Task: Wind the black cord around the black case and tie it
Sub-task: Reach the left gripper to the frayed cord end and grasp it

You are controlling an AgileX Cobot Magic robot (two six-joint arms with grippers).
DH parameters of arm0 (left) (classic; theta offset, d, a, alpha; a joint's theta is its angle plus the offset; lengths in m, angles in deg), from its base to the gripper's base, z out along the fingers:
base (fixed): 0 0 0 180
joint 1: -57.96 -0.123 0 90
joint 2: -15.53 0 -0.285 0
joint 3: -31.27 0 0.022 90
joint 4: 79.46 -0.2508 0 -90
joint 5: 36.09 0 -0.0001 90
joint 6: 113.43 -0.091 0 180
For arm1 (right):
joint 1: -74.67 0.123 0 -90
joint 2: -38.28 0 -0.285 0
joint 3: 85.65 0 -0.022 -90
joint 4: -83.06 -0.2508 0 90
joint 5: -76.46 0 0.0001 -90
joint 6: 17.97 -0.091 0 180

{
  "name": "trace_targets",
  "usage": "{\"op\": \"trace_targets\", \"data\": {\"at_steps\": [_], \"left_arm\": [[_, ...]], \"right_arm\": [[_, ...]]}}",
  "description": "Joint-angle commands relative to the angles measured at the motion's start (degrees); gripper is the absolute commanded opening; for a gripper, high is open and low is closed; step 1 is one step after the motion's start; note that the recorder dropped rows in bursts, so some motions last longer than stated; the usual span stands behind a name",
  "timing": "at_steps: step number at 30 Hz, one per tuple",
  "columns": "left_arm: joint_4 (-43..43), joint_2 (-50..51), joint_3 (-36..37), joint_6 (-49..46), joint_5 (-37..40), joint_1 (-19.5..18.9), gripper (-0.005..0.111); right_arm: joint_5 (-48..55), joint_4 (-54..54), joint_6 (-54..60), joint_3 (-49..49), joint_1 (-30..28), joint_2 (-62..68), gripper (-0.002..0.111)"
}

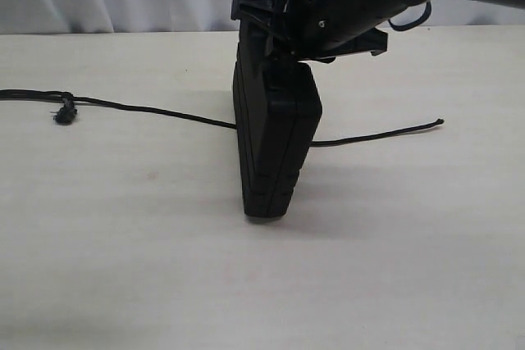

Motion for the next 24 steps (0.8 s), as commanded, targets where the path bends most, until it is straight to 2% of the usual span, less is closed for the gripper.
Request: {"op": "trace_targets", "data": {"at_steps": [1,6,9,11,13,15,18,20,24], "left_arm": [[-4.61,20.63,-9.31,-4.18,15.95,0.44,0.000],[-0.88,43.83,-24.11,-13.20,38.79,0.44,0.000],[13.05,57.90,-33.75,-29.67,47.87,0.44,0.000],[20.71,65.14,-39.10,-40.96,50.55,0.44,0.000],[24.26,70.66,-43.24,-49.81,48.86,0.44,0.000],[24.19,75.21,-44.72,-53.16,43.62,0.44,0.000],[19.12,79.87,-44.73,-54.84,34.44,0.44,0.000],[17.24,82.35,-45.10,-54.58,31.95,0.44,0.002],[17.01,84.01,-46.34,-54.00,28.69,0.44,0.015]], "right_arm": [[-2.64,-0.51,0.41,-0.01,0.14,-0.14,0.004],[-3.11,-0.08,0.41,-0.01,0.14,-0.14,0.004],[-3.64,-0.08,1.19,-0.01,0.14,-0.14,0.004],[-4.16,-0.08,1.43,-0.01,0.14,-0.14,0.004],[-4.28,-0.08,1.79,-0.01,0.14,-0.14,0.004],[-3.81,-0.20,2.83,-0.01,0.14,-0.14,0.004],[-3.28,-0.20,2.95,-0.01,0.14,-0.14,0.004],[-3.28,-0.20,2.95,-0.01,0.14,-0.14,0.004],[-2.48,-0.90,3.41,-0.01,0.14,-0.14,0.004]]}}
